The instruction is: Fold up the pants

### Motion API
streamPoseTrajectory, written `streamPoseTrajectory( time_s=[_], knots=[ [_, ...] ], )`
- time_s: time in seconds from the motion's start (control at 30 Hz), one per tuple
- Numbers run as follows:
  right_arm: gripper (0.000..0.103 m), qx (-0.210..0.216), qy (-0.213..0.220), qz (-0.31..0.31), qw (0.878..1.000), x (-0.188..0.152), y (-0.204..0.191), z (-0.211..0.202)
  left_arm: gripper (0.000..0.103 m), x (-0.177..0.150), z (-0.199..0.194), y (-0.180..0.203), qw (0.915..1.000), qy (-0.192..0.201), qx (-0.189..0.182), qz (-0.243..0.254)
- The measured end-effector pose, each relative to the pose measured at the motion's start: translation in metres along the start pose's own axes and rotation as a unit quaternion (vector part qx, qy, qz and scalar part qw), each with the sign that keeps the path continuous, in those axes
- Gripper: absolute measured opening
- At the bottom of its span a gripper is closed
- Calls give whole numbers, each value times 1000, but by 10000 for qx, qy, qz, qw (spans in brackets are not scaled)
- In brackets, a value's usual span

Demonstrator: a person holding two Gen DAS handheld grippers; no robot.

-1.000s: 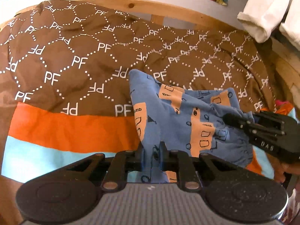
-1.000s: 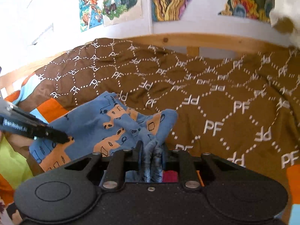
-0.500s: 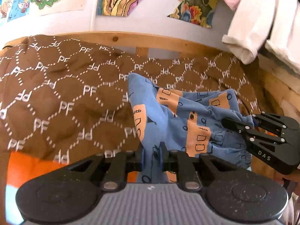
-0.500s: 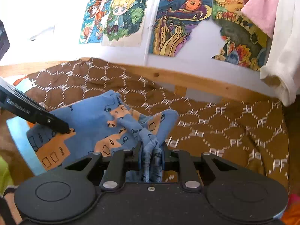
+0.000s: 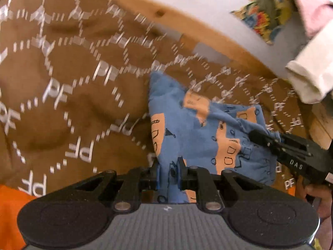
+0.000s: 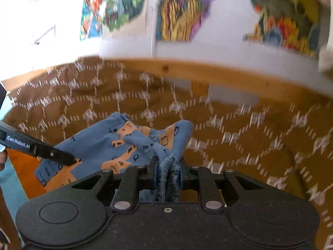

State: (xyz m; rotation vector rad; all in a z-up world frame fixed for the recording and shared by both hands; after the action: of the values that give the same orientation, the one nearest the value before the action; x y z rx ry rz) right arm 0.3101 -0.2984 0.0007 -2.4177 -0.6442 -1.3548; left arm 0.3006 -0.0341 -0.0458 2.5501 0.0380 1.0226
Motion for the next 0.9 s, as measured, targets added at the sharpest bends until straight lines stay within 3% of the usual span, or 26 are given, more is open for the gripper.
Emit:
streamPoseTrajectory(
  time_s=[0.2,0.37,0.53,0.67,0.73,0.9],
  knots=[
    [25,9,53,455,9990,-14,13,6,20,-3,6,-7,9999,-47,-96,79],
    [34,-80,45,436,9990,-15,12,5,30,-1,3,-10,10000,-59,-27,-13],
    [55,-305,4,452,9985,-15,13,3,46,-2,-1,-10,9995,-16,308,65],
    [63,-507,10,486,9975,-16,11,-5,58,-1,-6,-6,9981,17,592,160],
    [75,-670,58,414,9969,-15,8,-11,66,-1,-11,-6,9974,76,695,176],
    [92,-792,235,326,9960,-12,-2,-30,90,0,-26,-5,9951,258,938,155]
  ],
)
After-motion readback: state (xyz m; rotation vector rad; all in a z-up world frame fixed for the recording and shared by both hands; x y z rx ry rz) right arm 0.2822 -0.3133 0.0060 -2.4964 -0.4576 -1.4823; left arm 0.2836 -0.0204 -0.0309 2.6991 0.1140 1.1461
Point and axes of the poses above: each gripper's, at about its wrist camera, not at the fingertips, and z roughly the way its jaws point, y to its right, x to its top, the point moved 3 cm from there along z, roughly the way its jaws point, and after that the axes turned 4 degrees about x, right-handed, at the moved point
